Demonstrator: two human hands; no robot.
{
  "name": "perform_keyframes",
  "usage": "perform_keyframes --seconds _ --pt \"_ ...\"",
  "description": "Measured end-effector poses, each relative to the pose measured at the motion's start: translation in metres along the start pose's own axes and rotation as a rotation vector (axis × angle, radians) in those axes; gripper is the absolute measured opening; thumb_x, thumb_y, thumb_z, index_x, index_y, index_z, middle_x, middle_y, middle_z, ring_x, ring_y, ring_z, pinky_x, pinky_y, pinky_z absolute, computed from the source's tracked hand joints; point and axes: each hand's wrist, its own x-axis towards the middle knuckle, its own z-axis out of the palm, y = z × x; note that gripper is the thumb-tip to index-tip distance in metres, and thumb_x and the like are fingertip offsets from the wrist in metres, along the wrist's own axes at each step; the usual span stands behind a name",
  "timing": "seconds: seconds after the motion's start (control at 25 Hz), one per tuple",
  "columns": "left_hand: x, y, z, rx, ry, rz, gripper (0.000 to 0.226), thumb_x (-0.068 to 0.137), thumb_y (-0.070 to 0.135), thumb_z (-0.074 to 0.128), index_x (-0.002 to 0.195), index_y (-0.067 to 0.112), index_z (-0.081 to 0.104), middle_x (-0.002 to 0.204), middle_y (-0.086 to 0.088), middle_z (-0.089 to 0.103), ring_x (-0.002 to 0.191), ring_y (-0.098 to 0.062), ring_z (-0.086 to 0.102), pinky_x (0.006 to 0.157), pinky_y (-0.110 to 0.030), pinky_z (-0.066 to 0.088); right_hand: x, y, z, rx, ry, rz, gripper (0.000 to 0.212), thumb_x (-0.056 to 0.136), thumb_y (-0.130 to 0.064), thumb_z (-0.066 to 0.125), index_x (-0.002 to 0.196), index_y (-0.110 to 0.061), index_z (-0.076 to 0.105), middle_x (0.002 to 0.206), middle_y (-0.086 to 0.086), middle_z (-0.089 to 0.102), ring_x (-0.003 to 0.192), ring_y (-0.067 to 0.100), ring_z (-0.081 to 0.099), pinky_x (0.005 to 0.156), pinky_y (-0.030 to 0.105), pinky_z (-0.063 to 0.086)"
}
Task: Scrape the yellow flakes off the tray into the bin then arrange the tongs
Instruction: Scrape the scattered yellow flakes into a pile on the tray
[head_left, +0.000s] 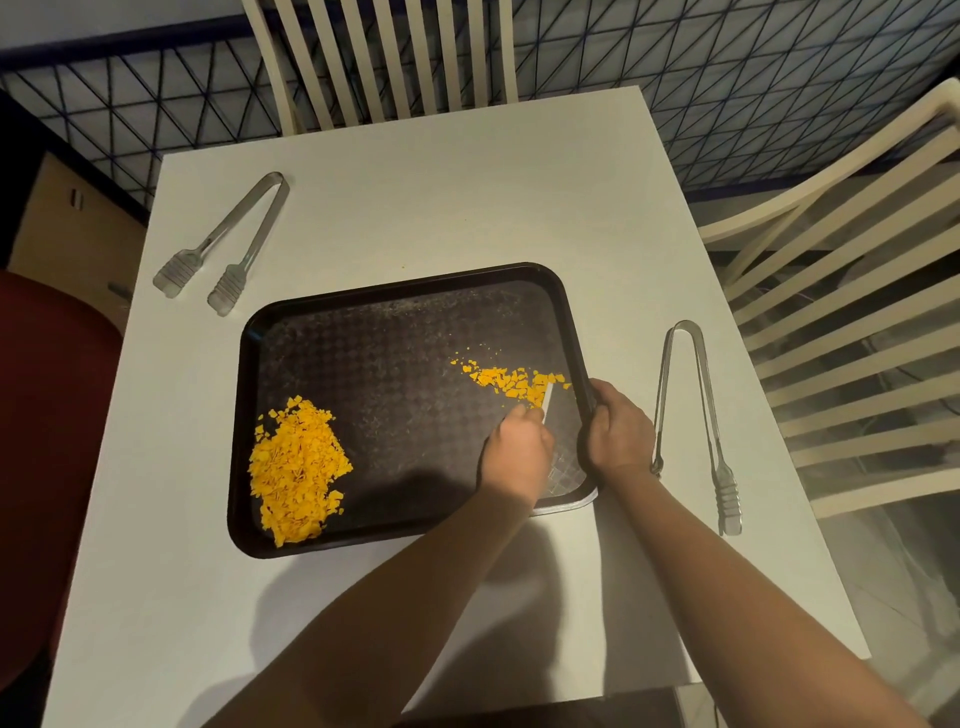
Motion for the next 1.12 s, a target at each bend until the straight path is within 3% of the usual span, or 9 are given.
perform_keyframes --seconds 0.16,0.24,0.32,0.44,0.56,0.68,0.8,1.0,1.12 --pt "-0.007 0.007 0.001 -0.019 -0.037 0.083 0.028 0.091 0.012 0.043 0.111 0.004 0.06 0.109 -0.019 0.056 0.097 -0.037 0.057 0.083 -0.042 0.047 0.0 -0.001 0.0 -0.012 -0.001 -0.003 0.056 0.073 -0.021 0.024 0.117 -0.024 0.06 0.104 0.006 0.068 0.093 0.033 0.06 0.073 0.031 0.041" --pt "-0.01 0.017 0.006 -0.037 -0.089 0.119 0.024 0.089 0.009 0.044 0.103 0.0 0.061 0.108 -0.02 0.056 0.097 -0.037 0.057 0.083 -0.042 0.046 0.0 -0.001 0.0 -0.016 -0.005 0.007 0.057 0.073 -0.021 0.024 0.116 -0.024 0.06 0.102 0.006 0.068 0.092 0.033 0.06 0.071 0.031 0.041" --pt "-0.005 0.022 0.006 -0.071 -0.085 0.038 0.022 0.089 0.009 0.044 0.098 0.0 0.062 0.106 -0.021 0.056 0.096 -0.039 0.057 0.081 -0.042 0.046 0.0 -0.002 -0.001 -0.019 -0.007 0.011 0.057 0.072 -0.021 0.024 0.116 -0.023 0.06 0.102 0.006 0.068 0.092 0.033 0.06 0.071 0.031 0.041" --pt "0.005 0.018 0.001 -0.075 -0.039 -0.059 0.026 0.091 0.01 0.043 0.107 0.002 0.062 0.112 -0.018 0.057 0.099 -0.038 0.058 0.085 -0.04 0.047 -0.001 -0.002 -0.002 -0.029 -0.012 0.004 0.057 0.073 -0.021 0.024 0.117 -0.023 0.059 0.105 0.007 0.068 0.093 0.034 0.059 0.075 0.032 0.042" --pt "0.003 0.013 0.001 -0.055 0.0 -0.037 0.028 0.091 0.012 0.042 0.109 0.003 0.061 0.111 -0.018 0.057 0.098 -0.037 0.058 0.085 -0.041 0.047 -0.001 -0.003 -0.002 -0.028 -0.014 0.007 0.058 0.073 -0.021 0.024 0.119 -0.022 0.058 0.107 0.007 0.067 0.095 0.034 0.059 0.076 0.032 0.042" --pt "-0.01 0.014 0.008 -0.047 -0.101 0.098 0.023 0.087 0.011 0.044 0.097 -0.001 0.062 0.102 -0.021 0.056 0.092 -0.039 0.056 0.078 -0.041 0.044 0.0 -0.004 -0.002 -0.027 -0.024 0.02 0.058 0.071 -0.021 0.023 0.117 -0.022 0.059 0.104 0.007 0.068 0.093 0.034 0.059 0.074 0.033 0.042" --pt "-0.007 0.012 0.006 -0.09 -0.107 0.084 0.016 0.082 0.007 0.045 0.077 -0.002 0.056 0.092 -0.023 0.054 0.083 -0.041 0.054 0.07 -0.04 0.043 0.0 -0.005 -0.002 -0.03 -0.02 0.03 0.058 0.071 -0.021 0.023 0.116 -0.023 0.059 0.1 0.008 0.068 0.09 0.035 0.059 0.073 0.034 0.043" --pt "0.007 0.009 -0.001 -0.118 -0.003 -0.004 0.02 0.086 0.009 0.045 0.09 0.001 0.062 0.1 -0.019 0.057 0.085 -0.04 0.057 0.075 -0.04 0.051 -0.001 -0.005 -0.003 -0.041 -0.022 0.014 0.057 0.073 -0.021 0.023 0.118 -0.022 0.058 0.104 0.007 0.068 0.092 0.035 0.059 0.074 0.033 0.043" --pt "-0.002 0.013 0.007 -0.108 -0.046 0.082 0.016 0.083 0.009 0.046 0.08 -0.001 0.059 0.092 -0.022 0.055 0.081 -0.041 0.054 0.069 -0.041 0.045 -0.001 -0.006 -0.003 -0.048 -0.02 0.013 0.057 0.072 -0.02 0.023 0.117 -0.022 0.059 0.1 0.008 0.068 0.089 0.034 0.059 0.07 0.032 0.041"
